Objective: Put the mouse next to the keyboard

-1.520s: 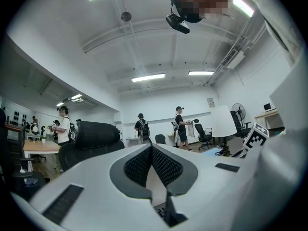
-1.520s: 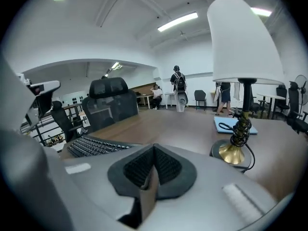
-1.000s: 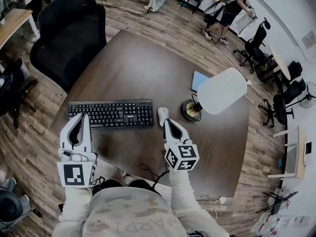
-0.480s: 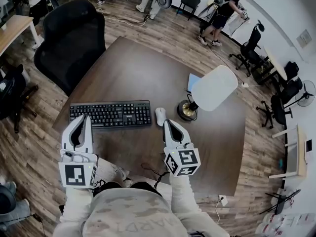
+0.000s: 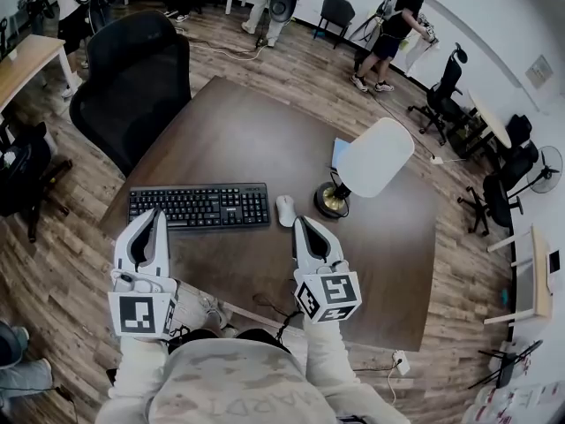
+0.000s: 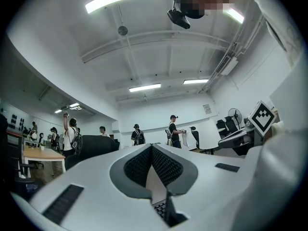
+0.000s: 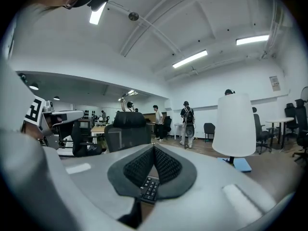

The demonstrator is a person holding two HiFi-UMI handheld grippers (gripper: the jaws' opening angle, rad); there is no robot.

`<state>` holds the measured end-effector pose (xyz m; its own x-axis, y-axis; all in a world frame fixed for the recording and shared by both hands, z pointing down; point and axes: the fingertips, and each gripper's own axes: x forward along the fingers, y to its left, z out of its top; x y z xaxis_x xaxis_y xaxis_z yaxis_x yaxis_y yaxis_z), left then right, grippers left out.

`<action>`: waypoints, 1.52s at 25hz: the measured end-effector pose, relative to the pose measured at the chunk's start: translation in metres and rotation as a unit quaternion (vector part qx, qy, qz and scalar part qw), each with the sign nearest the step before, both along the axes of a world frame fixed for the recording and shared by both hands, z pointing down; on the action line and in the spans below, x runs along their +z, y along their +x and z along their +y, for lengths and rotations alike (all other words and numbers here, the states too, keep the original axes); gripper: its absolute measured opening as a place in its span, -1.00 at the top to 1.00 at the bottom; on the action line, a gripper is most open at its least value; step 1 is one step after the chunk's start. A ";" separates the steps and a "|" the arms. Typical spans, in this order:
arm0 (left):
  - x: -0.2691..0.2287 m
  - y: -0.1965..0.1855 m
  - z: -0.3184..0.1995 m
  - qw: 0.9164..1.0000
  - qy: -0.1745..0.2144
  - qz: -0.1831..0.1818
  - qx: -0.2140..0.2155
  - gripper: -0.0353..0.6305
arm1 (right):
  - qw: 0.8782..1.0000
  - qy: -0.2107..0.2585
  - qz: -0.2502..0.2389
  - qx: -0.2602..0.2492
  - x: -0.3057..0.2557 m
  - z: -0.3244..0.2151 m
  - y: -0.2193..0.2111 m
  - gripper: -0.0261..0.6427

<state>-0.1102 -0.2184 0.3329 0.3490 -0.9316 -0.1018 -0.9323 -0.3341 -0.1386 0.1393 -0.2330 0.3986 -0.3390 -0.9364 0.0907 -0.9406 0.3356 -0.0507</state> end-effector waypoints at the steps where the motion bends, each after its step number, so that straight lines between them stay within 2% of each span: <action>1: -0.001 0.001 0.002 1.000 0.001 0.000 0.000 0.88 | 1.000 0.004 0.000 0.000 -0.003 0.003 0.000 0.89; 16: -0.014 0.015 0.029 1.000 0.017 -0.001 0.006 0.88 | 0.999 0.051 0.003 0.001 -0.041 0.036 0.005 0.89; 38: -0.022 0.009 0.061 1.000 0.027 0.003 0.004 0.88 | 0.996 0.084 0.008 -0.016 -0.072 0.073 -0.010 0.89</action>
<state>-0.1009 -0.1570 0.3109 0.3552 -0.9220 -0.1542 -0.9306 -0.3332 -0.1516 0.1296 -0.1597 0.3266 -0.3693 -0.9273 -0.0616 -0.9293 0.3686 0.0233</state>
